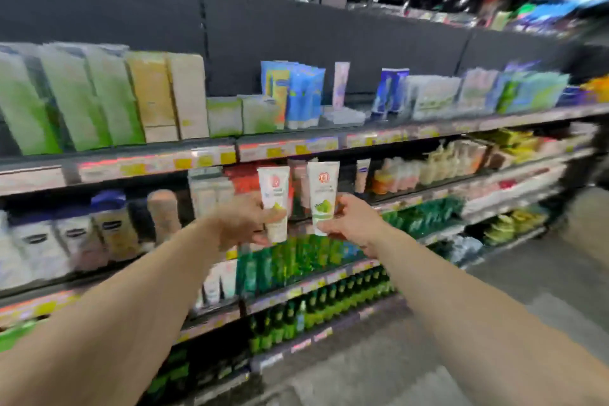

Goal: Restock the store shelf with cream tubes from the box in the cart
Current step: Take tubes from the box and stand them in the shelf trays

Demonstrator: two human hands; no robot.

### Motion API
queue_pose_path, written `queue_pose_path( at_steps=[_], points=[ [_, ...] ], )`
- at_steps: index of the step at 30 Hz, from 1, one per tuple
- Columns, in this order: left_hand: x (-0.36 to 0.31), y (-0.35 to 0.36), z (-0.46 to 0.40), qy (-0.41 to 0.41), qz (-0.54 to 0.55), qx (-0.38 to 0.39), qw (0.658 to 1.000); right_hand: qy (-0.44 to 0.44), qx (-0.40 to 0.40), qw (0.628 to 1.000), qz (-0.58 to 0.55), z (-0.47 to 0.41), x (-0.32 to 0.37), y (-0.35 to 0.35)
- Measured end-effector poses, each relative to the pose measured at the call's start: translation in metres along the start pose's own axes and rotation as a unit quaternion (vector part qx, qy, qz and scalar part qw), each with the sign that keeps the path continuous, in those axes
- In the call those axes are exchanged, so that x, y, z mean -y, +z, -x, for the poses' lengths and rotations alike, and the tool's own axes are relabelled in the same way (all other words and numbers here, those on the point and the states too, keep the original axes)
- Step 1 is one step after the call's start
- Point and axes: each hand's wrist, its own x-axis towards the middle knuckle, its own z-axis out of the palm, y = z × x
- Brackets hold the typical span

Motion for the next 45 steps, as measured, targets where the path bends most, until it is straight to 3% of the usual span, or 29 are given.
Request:
queue_pose_path(
  at_steps=[8, 16, 22, 30, 36, 41, 45],
  points=[
    [-0.099, 0.169, -0.138, 0.059, 0.002, 0.048, 0.997, -0.018, -0.142, 0.989, -0.031, -0.023, -0.045, -0.230],
    [-0.154, 0.245, -0.297, 0.126, 0.000, 0.074, 0.989, -0.057, -0.227, 0.971, -0.052, -0.108, -0.079, -0.369],
    [-0.216, 0.285, -0.415, 0.158, 0.023, 0.080, 0.984, -0.079, -0.265, 0.961, -0.021, -0.197, -0.061, -0.467],
    [-0.237, 0.297, -0.512, 0.161, -0.021, 0.022, 0.987, -0.095, -0.195, 0.975, 0.045, -0.331, -0.059, -0.539],
    [-0.238, 0.311, -0.542, 0.139, 0.002, -0.094, 0.986, -0.163, -0.108, 0.967, 0.161, -0.432, -0.068, -0.573],
    [-0.243, 0.334, -0.548, 0.117, 0.032, -0.184, 0.975, -0.216, -0.003, 0.956, 0.200, -0.480, -0.085, -0.587],
    [-0.244, 0.353, -0.547, 0.092, 0.030, -0.232, 0.968, -0.241, 0.030, 0.941, 0.234, -0.477, -0.080, -0.594]
  ],
)
